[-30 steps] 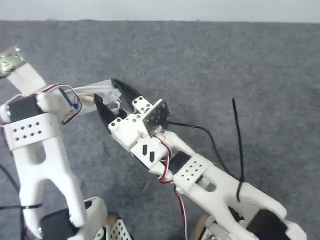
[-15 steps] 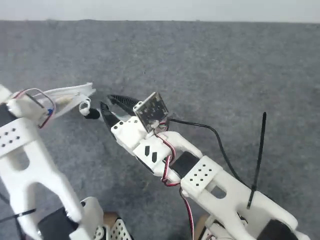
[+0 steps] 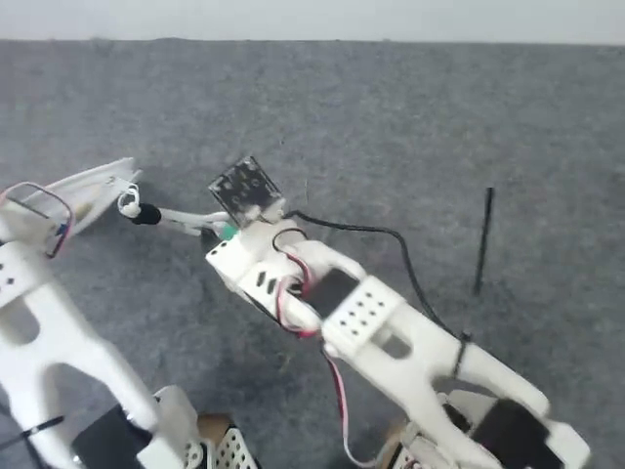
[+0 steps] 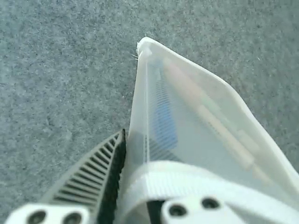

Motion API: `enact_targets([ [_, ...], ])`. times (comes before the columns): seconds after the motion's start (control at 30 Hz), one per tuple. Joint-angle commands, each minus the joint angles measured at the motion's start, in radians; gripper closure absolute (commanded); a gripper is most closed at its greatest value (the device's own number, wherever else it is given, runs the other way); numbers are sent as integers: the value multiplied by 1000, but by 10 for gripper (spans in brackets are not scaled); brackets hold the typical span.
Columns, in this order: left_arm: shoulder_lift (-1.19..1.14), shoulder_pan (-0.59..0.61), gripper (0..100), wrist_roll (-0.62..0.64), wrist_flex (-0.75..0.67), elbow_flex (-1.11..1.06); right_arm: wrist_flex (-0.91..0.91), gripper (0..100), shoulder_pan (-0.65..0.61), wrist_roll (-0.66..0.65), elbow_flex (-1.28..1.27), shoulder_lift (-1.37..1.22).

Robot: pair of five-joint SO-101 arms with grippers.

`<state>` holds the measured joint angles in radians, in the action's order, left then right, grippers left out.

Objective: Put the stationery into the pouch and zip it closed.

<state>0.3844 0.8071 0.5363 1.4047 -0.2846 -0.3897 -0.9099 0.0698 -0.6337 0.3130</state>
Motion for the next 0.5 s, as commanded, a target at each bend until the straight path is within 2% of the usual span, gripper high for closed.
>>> enact_targets([
  [0.0, 15, 8, 985, 15, -21, 65, -74, 821, -5, -6, 140, -73],
  [0.37, 15, 6, 984, 15, -21, 65, -397, 821, -1, -6, 463, -387],
  [0.47, 15, 6, 984, 15, -21, 64, -438, 821, -1, -6, 532, -470],
])
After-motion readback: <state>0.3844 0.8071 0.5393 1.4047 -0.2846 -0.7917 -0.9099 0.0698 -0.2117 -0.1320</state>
